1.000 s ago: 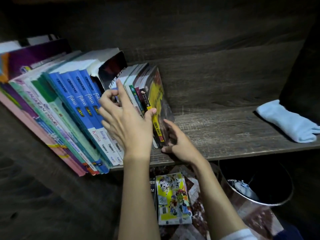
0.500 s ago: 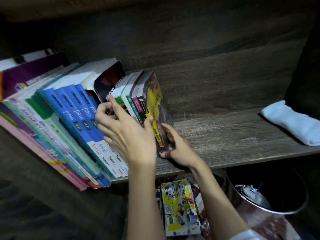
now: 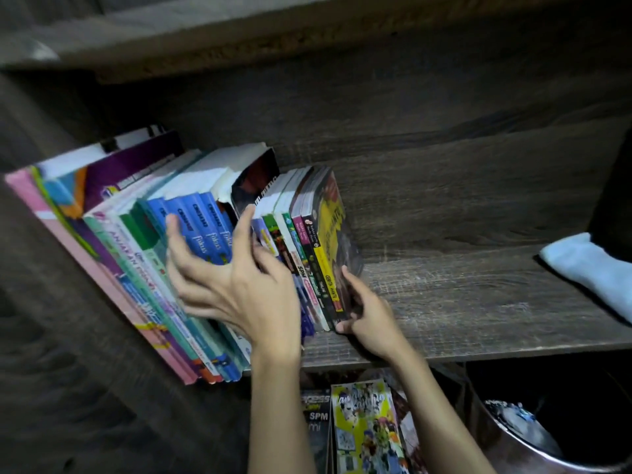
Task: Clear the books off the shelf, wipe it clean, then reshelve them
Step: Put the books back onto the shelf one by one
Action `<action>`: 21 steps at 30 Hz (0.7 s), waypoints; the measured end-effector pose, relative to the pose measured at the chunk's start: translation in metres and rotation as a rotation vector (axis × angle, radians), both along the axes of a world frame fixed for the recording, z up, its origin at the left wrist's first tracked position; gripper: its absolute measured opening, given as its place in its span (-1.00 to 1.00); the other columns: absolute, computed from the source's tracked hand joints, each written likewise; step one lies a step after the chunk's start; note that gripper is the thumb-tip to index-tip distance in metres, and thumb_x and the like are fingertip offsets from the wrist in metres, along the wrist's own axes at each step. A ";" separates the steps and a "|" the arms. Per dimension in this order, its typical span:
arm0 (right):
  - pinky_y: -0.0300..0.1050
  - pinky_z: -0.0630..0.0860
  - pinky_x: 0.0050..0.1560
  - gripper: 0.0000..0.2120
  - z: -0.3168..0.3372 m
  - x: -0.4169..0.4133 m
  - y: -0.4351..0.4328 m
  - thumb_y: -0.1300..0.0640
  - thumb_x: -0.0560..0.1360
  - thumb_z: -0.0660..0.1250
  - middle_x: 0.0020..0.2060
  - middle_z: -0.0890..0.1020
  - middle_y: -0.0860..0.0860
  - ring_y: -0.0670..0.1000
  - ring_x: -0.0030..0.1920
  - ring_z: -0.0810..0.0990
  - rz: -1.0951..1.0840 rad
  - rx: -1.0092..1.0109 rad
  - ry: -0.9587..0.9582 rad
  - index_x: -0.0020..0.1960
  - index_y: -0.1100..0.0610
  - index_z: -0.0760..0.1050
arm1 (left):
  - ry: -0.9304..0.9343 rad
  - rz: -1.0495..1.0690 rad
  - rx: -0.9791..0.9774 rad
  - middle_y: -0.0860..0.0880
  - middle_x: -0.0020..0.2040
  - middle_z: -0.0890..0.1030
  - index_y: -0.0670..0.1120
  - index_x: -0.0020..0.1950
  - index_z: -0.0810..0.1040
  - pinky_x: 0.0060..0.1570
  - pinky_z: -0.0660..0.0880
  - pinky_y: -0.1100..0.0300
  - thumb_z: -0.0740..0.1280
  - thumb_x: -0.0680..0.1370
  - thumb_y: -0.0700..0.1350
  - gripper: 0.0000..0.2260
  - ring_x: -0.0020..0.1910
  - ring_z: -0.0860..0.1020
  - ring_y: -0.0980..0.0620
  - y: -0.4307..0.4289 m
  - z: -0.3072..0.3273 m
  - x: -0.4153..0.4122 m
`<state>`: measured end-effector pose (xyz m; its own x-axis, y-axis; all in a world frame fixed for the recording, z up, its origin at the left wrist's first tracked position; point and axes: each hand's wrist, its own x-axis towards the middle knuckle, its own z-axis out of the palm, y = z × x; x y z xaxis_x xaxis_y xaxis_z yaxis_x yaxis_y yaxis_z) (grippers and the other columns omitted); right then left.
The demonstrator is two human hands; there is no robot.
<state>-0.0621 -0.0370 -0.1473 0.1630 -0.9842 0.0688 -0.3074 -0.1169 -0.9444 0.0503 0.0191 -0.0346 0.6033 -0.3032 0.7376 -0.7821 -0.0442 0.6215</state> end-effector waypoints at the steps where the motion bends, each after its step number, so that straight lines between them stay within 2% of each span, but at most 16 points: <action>1: -0.09 0.49 0.24 -0.04 0.000 0.001 0.001 0.46 0.32 0.44 0.24 0.53 -0.01 0.00 0.12 0.58 -0.002 -0.012 0.010 0.51 -0.12 0.11 | -0.008 -0.038 0.048 -0.11 0.52 0.10 0.22 0.16 0.57 0.36 -0.01 -0.16 0.27 0.50 -0.08 -0.70 0.46 0.06 -0.17 0.000 0.002 -0.001; 4: -0.09 0.43 0.32 -0.06 -0.002 0.003 0.005 0.44 0.32 0.45 0.36 0.44 -0.07 -0.05 0.22 0.51 -0.024 -0.063 0.023 0.51 -0.09 0.12 | -0.076 -0.108 0.186 -0.15 0.55 -0.06 0.27 0.23 0.50 0.36 -0.19 -0.28 0.28 0.51 -0.08 -0.65 0.50 -0.09 -0.23 -0.004 0.001 -0.007; 6: -0.11 0.43 0.32 -0.09 -0.005 0.005 0.008 0.42 0.33 0.44 0.36 0.44 -0.07 -0.05 0.21 0.52 -0.041 -0.079 0.015 0.51 -0.11 0.14 | -0.092 -0.111 0.259 -0.17 0.55 -0.16 0.29 0.27 0.46 0.32 -0.24 -0.37 0.29 0.52 -0.06 -0.63 0.50 -0.17 -0.25 -0.007 0.000 -0.008; 9: -0.32 0.44 0.19 -0.10 -0.005 0.004 0.010 0.39 0.35 0.45 0.30 0.50 -0.09 -0.08 0.10 0.58 -0.056 -0.095 0.034 0.50 -0.14 0.14 | -0.081 -0.115 0.329 -0.17 0.53 -0.26 0.29 0.31 0.40 0.29 -0.26 -0.42 0.26 0.54 -0.03 -0.63 0.50 -0.24 -0.25 -0.008 -0.001 -0.008; 10: -0.42 0.43 0.09 -0.10 -0.005 0.004 0.010 0.39 0.35 0.45 0.27 0.53 -0.10 -0.11 0.03 0.59 -0.054 -0.086 0.028 0.50 -0.15 0.15 | -0.086 -0.116 0.342 -0.17 0.53 -0.27 0.29 0.32 0.38 0.28 -0.26 -0.43 0.25 0.55 -0.02 -0.63 0.49 -0.25 -0.24 -0.008 -0.001 -0.007; 12: -0.48 0.40 -0.01 -0.10 -0.006 0.004 0.009 0.40 0.35 0.45 0.23 0.55 -0.12 -0.13 -0.04 0.61 -0.050 -0.075 0.017 0.49 -0.17 0.15 | -0.099 -0.120 0.357 -0.17 0.52 -0.29 0.28 0.32 0.36 0.27 -0.26 -0.43 0.26 0.55 0.00 -0.63 0.49 -0.26 -0.23 -0.007 -0.001 -0.007; 21: -0.49 0.41 -0.04 -0.11 -0.004 0.003 0.011 0.40 0.37 0.44 0.11 0.55 -0.21 -0.15 -0.10 0.60 -0.068 -0.059 0.006 0.49 -0.18 0.14 | -0.110 -0.186 0.332 -0.12 0.53 -0.29 0.22 0.31 0.41 0.29 -0.25 -0.41 0.30 0.52 0.02 -0.64 0.50 -0.25 -0.22 0.000 -0.002 -0.005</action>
<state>-0.0591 -0.0259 -0.1515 0.0970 -0.9872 0.1266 -0.3221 -0.1514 -0.9345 0.0453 0.0190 -0.0366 0.4384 -0.6329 0.6382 -0.8571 -0.0805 0.5089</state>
